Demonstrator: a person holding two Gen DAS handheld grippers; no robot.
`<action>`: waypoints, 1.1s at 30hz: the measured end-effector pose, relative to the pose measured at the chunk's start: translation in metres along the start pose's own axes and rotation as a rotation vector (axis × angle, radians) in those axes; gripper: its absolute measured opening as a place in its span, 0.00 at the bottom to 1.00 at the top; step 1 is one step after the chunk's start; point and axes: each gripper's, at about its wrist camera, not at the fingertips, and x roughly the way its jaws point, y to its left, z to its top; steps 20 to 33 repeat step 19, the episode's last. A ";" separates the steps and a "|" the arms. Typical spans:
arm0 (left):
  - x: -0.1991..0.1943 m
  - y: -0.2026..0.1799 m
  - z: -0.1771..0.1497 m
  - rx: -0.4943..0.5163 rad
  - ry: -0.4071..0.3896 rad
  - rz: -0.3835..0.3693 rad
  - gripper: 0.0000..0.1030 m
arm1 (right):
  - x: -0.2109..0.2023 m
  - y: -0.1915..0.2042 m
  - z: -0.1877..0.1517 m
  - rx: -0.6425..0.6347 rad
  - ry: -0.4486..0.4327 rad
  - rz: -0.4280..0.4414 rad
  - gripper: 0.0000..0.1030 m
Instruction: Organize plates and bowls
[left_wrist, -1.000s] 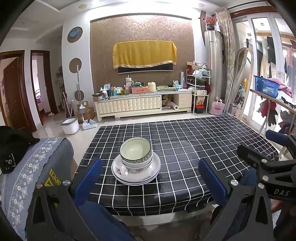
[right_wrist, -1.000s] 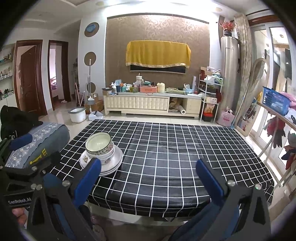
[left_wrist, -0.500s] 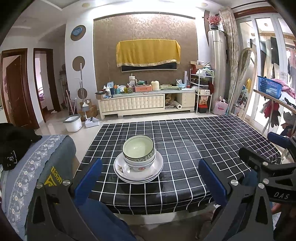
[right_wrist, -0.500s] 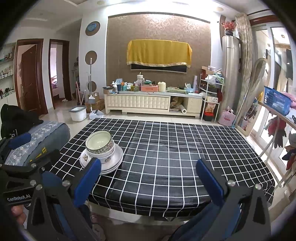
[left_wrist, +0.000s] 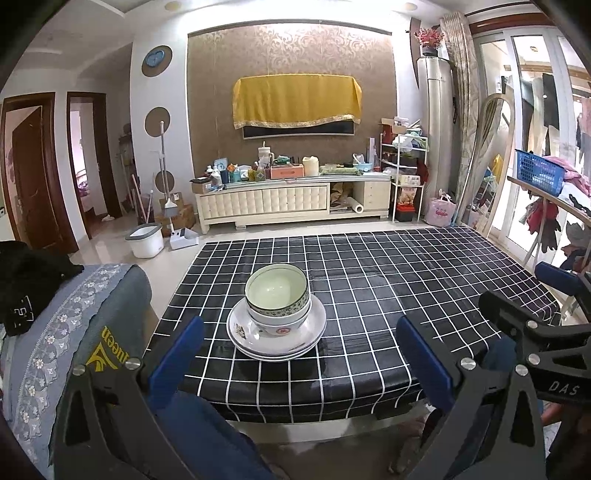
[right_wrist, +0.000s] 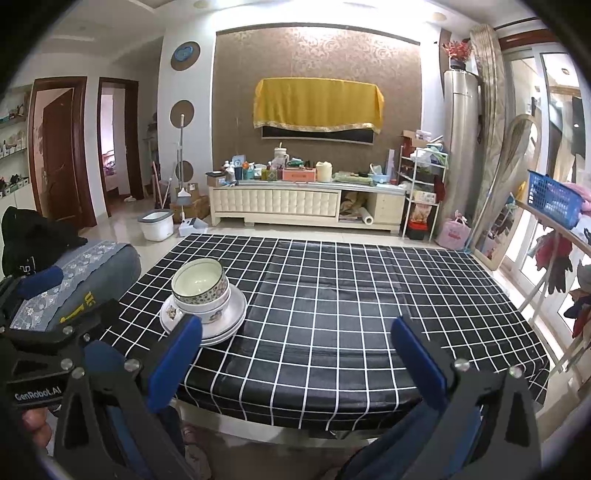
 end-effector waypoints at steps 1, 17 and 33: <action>0.000 0.000 0.000 0.002 0.001 0.002 1.00 | 0.000 0.000 0.000 0.001 0.000 0.000 1.00; 0.001 -0.001 -0.002 -0.001 0.009 -0.023 1.00 | 0.000 -0.002 -0.002 0.002 0.001 -0.012 1.00; 0.002 -0.001 -0.003 0.000 0.014 -0.028 1.00 | -0.001 -0.003 -0.002 0.002 0.000 -0.013 1.00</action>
